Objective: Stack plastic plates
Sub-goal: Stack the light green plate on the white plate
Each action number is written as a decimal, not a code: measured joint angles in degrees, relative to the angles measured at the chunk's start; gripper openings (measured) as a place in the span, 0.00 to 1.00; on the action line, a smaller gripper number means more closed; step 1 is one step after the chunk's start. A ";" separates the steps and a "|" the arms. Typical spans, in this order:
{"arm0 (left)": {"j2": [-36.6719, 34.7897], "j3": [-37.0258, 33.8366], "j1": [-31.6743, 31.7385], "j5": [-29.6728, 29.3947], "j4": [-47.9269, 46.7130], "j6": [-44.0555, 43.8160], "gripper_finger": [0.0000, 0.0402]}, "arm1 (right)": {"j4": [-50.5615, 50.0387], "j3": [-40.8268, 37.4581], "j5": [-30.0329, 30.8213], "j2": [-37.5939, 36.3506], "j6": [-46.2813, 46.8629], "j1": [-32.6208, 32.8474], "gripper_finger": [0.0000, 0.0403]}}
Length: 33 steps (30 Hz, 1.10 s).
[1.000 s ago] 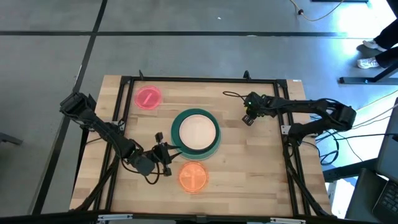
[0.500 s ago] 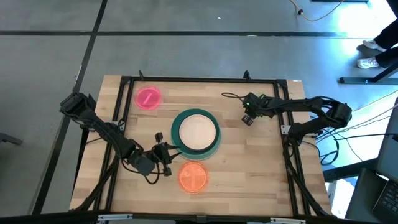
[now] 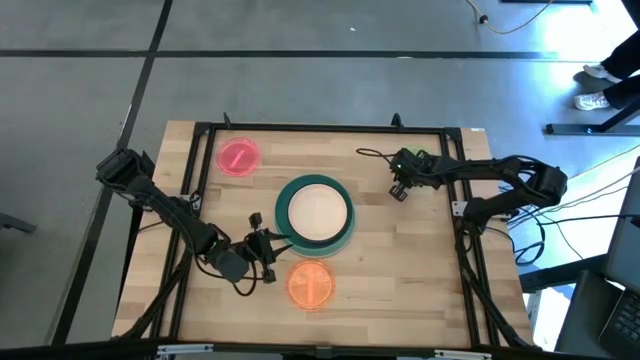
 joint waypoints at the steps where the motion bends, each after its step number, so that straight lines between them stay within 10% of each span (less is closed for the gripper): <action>1: 0.00 0.00 -0.02 0.00 -0.01 0.01 0.23 | 0.13 0.00 0.03 -0.51 -0.19 0.71 0.01; 21: 0.00 -0.02 0.24 0.00 0.01 -0.13 0.23 | 7.71 10.27 -0.85 -8.27 -7.71 30.69 0.00; 33: 0.00 -0.02 0.25 0.00 0.01 -0.13 0.23 | 23.26 10.29 -14.88 -7.05 -13.00 36.62 0.00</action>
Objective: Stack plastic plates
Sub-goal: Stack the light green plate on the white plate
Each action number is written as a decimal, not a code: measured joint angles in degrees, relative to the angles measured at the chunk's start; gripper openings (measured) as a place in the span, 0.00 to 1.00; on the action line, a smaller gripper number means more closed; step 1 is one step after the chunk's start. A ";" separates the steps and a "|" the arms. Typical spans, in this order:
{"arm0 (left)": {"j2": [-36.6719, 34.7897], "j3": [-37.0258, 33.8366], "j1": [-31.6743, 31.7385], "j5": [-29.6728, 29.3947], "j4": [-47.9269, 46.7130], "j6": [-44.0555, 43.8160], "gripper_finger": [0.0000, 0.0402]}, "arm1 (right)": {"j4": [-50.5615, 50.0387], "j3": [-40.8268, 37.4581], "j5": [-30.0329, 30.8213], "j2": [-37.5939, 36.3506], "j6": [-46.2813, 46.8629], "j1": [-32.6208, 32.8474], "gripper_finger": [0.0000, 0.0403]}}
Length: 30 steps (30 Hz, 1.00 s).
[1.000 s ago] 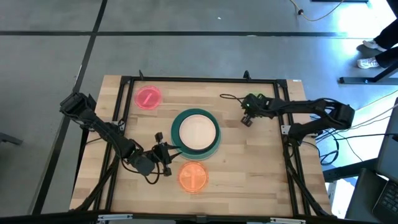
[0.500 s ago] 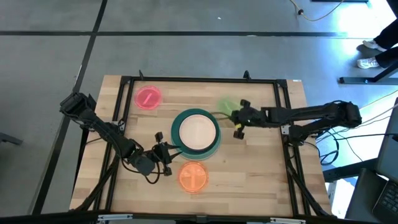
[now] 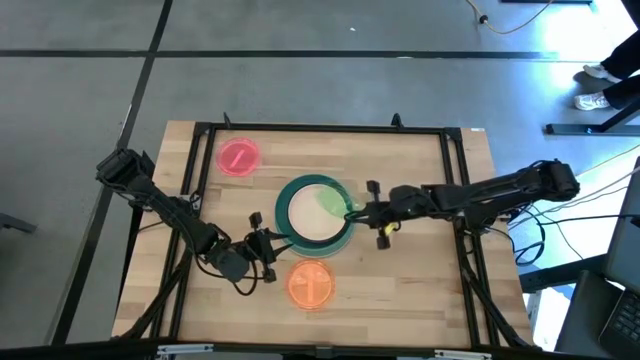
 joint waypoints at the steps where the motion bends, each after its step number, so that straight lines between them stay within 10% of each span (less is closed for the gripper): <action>1: 0.00 0.00 -0.01 0.00 0.00 0.00 0.23 | 1.01 0.00 -1.33 0.66 -0.16 -0.05 0.00; 30: 0.00 -0.02 0.08 0.00 0.04 0.00 0.23 | 18.21 0.02 4.00 21.49 -2.10 -0.17 0.02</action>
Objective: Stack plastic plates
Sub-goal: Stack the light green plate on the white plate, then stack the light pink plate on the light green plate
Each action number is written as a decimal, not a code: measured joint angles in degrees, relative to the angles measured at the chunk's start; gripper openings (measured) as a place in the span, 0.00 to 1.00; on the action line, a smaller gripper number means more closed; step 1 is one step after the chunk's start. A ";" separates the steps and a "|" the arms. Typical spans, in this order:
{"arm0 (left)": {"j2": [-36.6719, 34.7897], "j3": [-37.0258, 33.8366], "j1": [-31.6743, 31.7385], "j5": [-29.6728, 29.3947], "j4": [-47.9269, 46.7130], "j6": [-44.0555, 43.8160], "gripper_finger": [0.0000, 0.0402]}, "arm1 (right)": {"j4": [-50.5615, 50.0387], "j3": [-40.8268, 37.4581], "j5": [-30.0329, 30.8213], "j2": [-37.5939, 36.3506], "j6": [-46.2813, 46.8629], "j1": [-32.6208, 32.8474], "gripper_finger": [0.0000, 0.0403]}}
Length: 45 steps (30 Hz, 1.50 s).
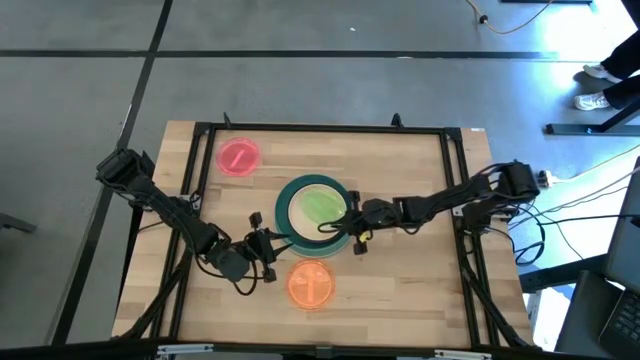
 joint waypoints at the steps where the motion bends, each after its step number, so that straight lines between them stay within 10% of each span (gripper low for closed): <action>1: 0.00 0.00 0.00 0.00 0.00 0.00 0.23 | 0.44 0.00 0.02 0.26 0.02 0.00 0.03; 15: 0.00 0.00 -0.02 0.00 0.00 -0.02 0.23 | 1.69 -0.01 -0.07 -0.13 0.07 0.04 0.22; 27: -0.33 1.36 6.24 8.51 -1.89 -0.26 0.23 | -14.57 -6.92 -6.25 -22.87 2.65 0.07 0.17; 34: -0.39 10.66 15.05 19.38 -25.31 -3.09 0.23 | -13.57 -19.70 -4.00 -34.72 10.28 0.07 0.17; 45: -0.42 15.54 25.15 20.52 -54.02 -6.38 0.23 | -5.02 -28.57 -0.35 -36.35 12.63 0.02 0.17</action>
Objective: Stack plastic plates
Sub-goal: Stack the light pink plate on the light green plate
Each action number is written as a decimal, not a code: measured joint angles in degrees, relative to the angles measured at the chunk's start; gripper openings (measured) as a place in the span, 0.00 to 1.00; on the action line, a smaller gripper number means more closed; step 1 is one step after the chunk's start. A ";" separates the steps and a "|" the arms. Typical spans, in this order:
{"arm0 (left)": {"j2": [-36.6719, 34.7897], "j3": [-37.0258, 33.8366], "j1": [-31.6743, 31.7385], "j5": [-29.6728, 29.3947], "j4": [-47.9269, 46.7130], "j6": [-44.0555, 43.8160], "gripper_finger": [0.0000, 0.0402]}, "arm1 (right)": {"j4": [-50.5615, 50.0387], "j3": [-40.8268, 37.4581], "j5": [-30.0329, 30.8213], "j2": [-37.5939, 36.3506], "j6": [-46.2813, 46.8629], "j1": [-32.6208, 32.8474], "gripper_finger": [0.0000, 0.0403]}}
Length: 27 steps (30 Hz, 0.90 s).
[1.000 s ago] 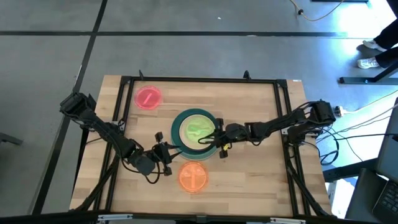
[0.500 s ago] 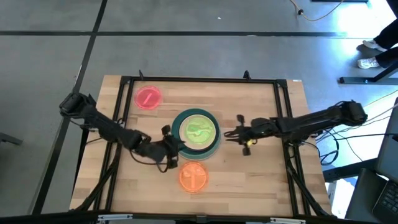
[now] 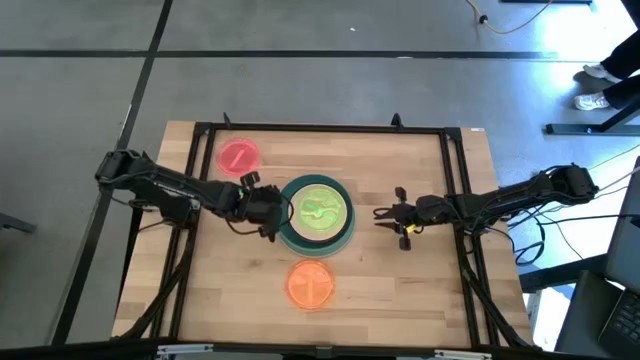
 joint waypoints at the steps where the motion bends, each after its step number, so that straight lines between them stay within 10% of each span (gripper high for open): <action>1: 0.02 -0.43 0.60 -0.02 -0.03 -0.02 0.23 | -0.04 -0.02 0.37 0.03 -0.06 0.00 0.17; 27: 0.07 -13.01 27.49 4.61 2.03 6.65 0.49 | 0.11 -0.02 3.95 0.03 0.77 -0.04 0.17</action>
